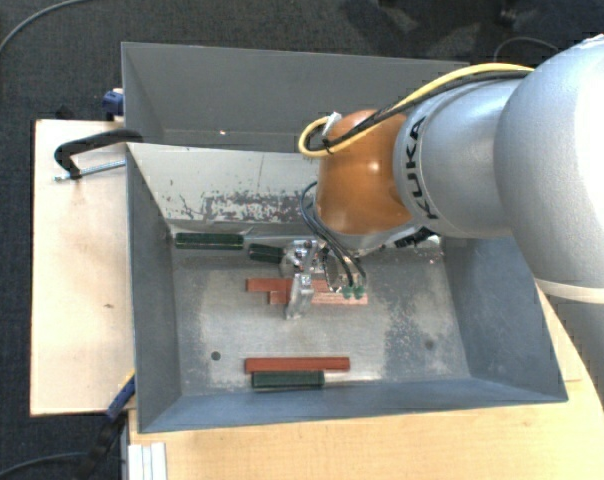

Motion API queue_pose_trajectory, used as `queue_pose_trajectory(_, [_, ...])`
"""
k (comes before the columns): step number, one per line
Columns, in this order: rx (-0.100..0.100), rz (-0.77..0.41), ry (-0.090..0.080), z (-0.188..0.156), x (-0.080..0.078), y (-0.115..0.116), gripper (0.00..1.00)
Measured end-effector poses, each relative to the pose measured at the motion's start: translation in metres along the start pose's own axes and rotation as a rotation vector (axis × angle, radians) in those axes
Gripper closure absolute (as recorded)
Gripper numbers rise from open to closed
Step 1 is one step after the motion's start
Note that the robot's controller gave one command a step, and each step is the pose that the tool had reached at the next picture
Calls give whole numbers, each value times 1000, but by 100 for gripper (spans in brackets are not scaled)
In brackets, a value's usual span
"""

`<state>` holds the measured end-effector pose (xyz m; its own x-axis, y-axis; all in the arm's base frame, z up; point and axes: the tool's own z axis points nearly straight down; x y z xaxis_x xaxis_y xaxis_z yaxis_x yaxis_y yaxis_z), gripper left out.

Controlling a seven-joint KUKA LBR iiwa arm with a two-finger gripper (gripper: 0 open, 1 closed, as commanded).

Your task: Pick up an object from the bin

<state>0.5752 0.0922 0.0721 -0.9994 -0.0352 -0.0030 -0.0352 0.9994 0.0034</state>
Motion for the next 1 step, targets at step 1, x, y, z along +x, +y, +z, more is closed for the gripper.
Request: queue_pose_trajectory(1, [0,134,-13,-142,-16,-14,100])
